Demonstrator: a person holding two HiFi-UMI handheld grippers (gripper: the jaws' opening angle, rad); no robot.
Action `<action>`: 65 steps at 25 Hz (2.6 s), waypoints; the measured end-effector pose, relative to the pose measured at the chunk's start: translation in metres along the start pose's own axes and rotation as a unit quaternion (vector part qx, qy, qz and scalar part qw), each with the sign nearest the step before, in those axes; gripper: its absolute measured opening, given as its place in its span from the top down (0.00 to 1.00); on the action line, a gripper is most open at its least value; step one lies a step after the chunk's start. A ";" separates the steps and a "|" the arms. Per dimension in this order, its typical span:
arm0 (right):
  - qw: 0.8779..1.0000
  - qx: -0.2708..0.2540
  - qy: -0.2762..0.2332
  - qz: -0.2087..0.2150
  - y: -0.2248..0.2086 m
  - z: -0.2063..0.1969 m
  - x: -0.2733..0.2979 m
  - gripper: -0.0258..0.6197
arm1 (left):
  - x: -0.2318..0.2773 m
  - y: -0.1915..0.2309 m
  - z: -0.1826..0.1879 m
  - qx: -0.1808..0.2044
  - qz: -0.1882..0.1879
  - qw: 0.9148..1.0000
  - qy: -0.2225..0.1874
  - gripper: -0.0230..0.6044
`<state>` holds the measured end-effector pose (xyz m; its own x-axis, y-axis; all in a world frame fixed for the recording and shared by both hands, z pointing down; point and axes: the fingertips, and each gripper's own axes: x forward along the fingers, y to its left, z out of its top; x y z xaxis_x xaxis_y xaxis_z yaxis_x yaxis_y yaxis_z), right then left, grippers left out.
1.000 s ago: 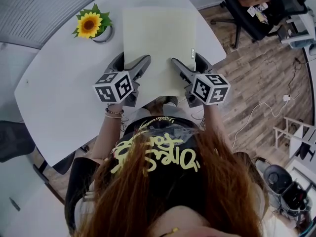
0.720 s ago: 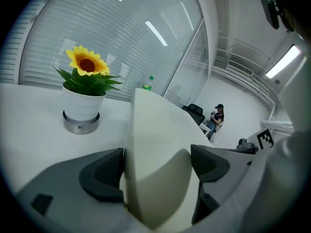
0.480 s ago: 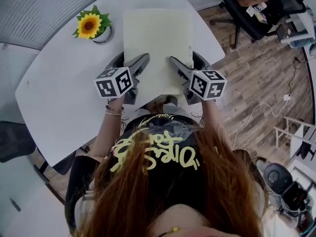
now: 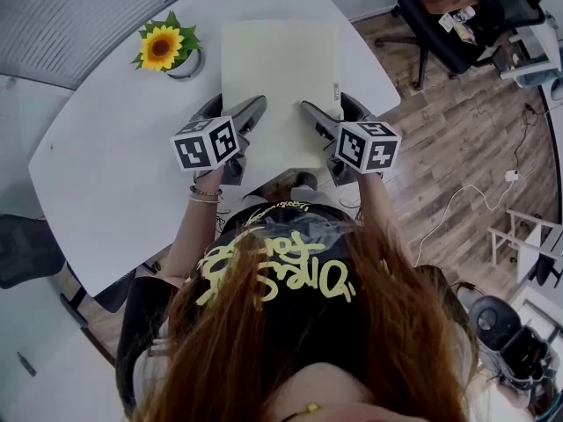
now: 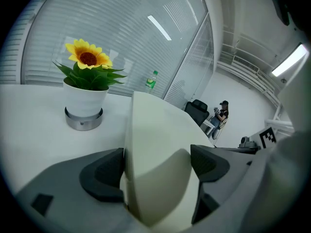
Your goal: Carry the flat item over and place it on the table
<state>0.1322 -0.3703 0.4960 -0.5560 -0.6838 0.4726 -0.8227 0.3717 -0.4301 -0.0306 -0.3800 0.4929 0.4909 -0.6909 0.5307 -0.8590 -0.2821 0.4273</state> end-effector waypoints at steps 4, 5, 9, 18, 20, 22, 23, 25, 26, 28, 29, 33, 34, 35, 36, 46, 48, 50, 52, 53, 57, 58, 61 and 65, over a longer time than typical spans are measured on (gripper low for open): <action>1.000 0.002 0.009 0.001 0.000 -0.001 0.004 0.36 | 0.001 0.003 -0.002 -0.002 0.008 1.000 0.007 0.28; 1.000 0.003 0.012 0.001 -0.001 -0.002 0.005 0.36 | 0.002 0.004 -0.002 -0.002 0.010 1.000 0.008 0.28; 1.000 0.003 0.020 -0.003 -0.002 -0.003 0.007 0.36 | 0.004 0.006 -0.004 -0.002 0.014 1.000 0.015 0.28; 0.999 0.004 0.037 -0.007 -0.004 -0.006 0.012 0.36 | 0.007 0.009 -0.007 -0.008 0.023 0.999 0.026 0.29; 0.999 0.006 0.038 -0.006 -0.004 -0.006 0.013 0.36 | 0.007 0.010 -0.008 -0.011 0.024 0.999 0.028 0.29; 0.999 0.008 0.040 -0.006 -0.005 -0.006 0.014 0.36 | 0.008 0.010 -0.009 -0.013 0.024 0.999 0.029 0.29; 0.999 0.008 0.041 -0.007 -0.005 -0.007 0.015 0.36 | 0.009 0.011 -0.009 -0.013 0.024 0.999 0.030 0.29; 0.999 0.009 0.045 -0.007 -0.006 -0.008 0.016 0.36 | 0.009 0.012 -0.010 -0.014 0.026 0.999 0.033 0.29; 0.999 0.009 0.046 -0.007 -0.006 -0.008 0.016 0.36 | 0.009 0.013 -0.009 -0.014 0.027 0.999 0.034 0.29; 0.999 0.011 0.049 -0.008 -0.005 -0.008 0.016 0.36 | 0.009 0.013 -0.010 -0.014 0.029 0.999 0.038 0.29; 0.999 0.012 0.050 -0.008 -0.006 -0.008 0.016 0.36 | 0.010 0.013 -0.010 -0.016 0.029 0.999 0.040 0.29; 0.998 0.014 0.055 -0.007 -0.007 -0.009 0.018 0.36 | 0.011 0.014 -0.012 -0.020 0.031 0.998 0.046 0.29; 0.998 0.015 0.055 -0.006 -0.007 -0.009 0.019 0.36 | 0.012 0.014 -0.012 -0.021 0.032 0.998 0.047 0.29; 0.998 0.015 0.056 -0.004 -0.006 -0.009 0.019 0.36 | 0.011 0.014 -0.012 -0.021 0.033 0.998 0.049 0.29; 0.998 0.016 0.056 -0.004 -0.007 -0.009 0.019 0.36 | 0.011 0.014 -0.013 -0.022 0.033 0.998 0.050 0.29; 0.997 0.021 0.068 -0.005 -0.009 -0.010 0.021 0.36 | 0.014 0.015 -0.015 -0.028 0.037 0.997 0.060 0.29; 0.997 0.022 0.070 -0.003 -0.008 -0.010 0.021 0.36 | 0.014 0.015 -0.015 -0.031 0.036 0.997 0.062 0.28; 0.997 0.022 0.070 0.000 -0.008 -0.010 0.022 0.36 | 0.014 0.016 -0.014 -0.031 0.036 0.997 0.062 0.28; 0.997 0.023 0.070 0.004 -0.008 -0.010 0.022 0.36 | 0.014 0.015 -0.014 -0.033 0.035 0.997 0.061 0.28; 0.997 0.024 0.070 0.007 -0.008 -0.010 0.021 0.36 | 0.013 0.015 -0.014 -0.036 0.035 0.997 0.061 0.28; 0.998 0.015 0.065 0.023 -0.006 -0.007 0.019 0.36 | 0.010 0.013 -0.011 -0.028 0.048 0.997 0.050 0.27; 0.998 0.008 0.063 0.026 -0.006 -0.007 0.018 0.36 | 0.009 0.013 -0.010 -0.021 0.054 0.997 0.047 0.27; 0.998 -0.008 0.058 0.036 -0.004 -0.004 0.017 0.36 | 0.005 0.013 -0.007 -0.004 0.076 0.997 0.035 0.27; 0.997 -0.038 0.046 0.056 -0.001 0.003 0.012 0.36 | -0.002 0.008 -0.002 0.023 0.108 0.994 0.019 0.27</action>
<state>0.1271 -0.3805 0.4997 -0.6512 -0.5751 0.4952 -0.7589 0.4922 -0.4263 -0.0377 -0.3794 0.4971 0.2994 -0.7135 0.6335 -0.9500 -0.1612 0.2675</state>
